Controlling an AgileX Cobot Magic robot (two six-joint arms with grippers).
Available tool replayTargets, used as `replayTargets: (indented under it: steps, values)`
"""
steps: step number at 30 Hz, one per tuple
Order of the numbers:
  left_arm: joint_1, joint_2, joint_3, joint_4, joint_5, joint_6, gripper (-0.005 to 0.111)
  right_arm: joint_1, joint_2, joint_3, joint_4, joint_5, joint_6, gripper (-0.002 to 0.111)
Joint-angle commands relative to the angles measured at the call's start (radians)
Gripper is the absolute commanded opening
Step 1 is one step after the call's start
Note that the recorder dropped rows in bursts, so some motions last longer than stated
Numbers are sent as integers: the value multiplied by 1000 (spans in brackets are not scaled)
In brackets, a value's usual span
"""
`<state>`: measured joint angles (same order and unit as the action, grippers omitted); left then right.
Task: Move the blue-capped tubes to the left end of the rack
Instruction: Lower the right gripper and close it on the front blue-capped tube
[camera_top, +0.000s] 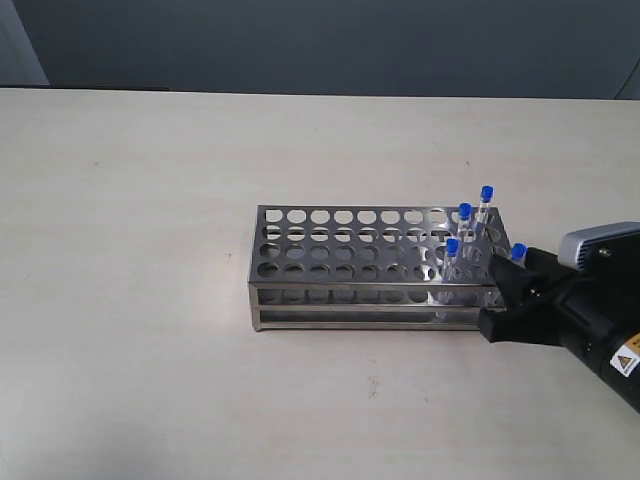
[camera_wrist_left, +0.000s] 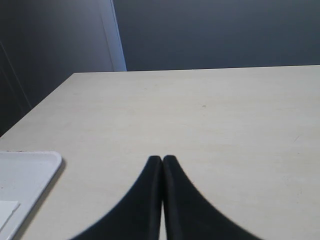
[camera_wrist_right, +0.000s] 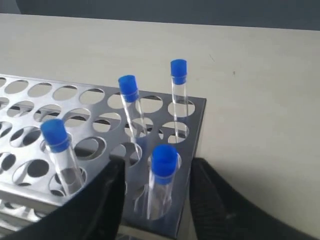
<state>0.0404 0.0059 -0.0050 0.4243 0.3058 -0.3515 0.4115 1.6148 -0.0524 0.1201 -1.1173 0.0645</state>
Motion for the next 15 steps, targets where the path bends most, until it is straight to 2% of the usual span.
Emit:
replayTargets:
  steps: [1,4,9,15]
  values:
    - [2,-6,2,0,-2,-5,0,4,2,-34,10,-3,-6,39]
    - [2,-6,2,0,-2,-5,0,4,2,-53,10,41,-6,28]
    - [2,-6,2,0,-2,-5,0,4,2,-54,21,51,-6,-1]
    - [2,-6,2,0,-2,-5,0,4,2,-54,23,20,-6,-1]
